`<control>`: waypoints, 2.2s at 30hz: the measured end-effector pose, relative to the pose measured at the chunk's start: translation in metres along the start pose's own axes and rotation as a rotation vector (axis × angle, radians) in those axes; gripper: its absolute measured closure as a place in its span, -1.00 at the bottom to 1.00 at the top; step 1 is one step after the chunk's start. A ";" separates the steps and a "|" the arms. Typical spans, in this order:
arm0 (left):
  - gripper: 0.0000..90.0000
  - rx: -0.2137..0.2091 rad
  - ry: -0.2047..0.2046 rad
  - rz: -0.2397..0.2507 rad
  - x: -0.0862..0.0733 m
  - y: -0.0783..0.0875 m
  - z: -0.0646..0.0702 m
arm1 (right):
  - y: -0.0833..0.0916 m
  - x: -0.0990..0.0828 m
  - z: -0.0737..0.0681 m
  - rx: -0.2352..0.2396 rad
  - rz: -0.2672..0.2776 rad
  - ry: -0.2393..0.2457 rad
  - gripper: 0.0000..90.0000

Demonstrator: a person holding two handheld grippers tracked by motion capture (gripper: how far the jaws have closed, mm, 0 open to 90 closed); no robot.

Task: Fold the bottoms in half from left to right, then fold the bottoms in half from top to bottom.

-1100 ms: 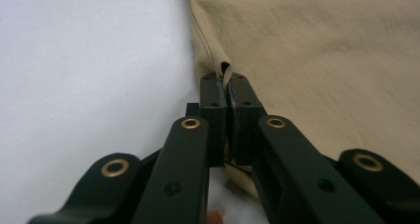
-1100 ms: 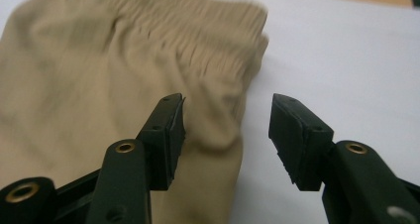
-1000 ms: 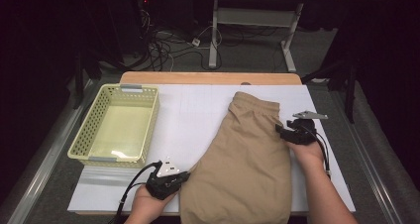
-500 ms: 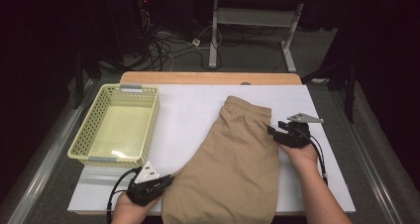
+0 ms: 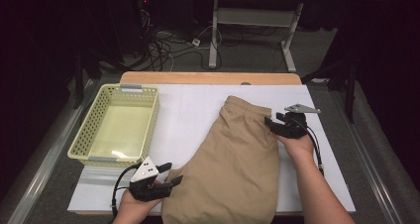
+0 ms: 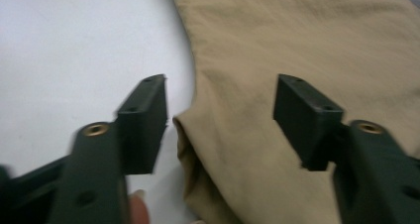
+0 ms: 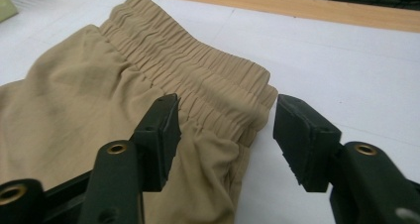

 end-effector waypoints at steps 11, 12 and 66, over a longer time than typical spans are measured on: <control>-0.73 0.029 0.039 0.012 0.009 -0.012 -0.008 | -0.027 -0.005 0.013 -0.025 -0.062 -0.056 -0.19; -0.80 0.018 0.053 0.015 0.010 -0.012 -0.008 | -0.029 -0.006 0.015 -0.027 -0.066 -0.061 -0.20; -0.78 -0.026 0.048 -0.008 0.009 -0.019 -0.003 | -0.040 0.014 0.003 0.048 -0.031 -0.011 0.64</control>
Point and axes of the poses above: each handheld gripper's, and its own axes: y roughly backward along the jaws, x roughly out of its top, z roughly to its right, the point moved 3 cm from there along -y, roughly forward along the jaws, and after that the axes turned 7 degrees about y, right-handed, at the moved point
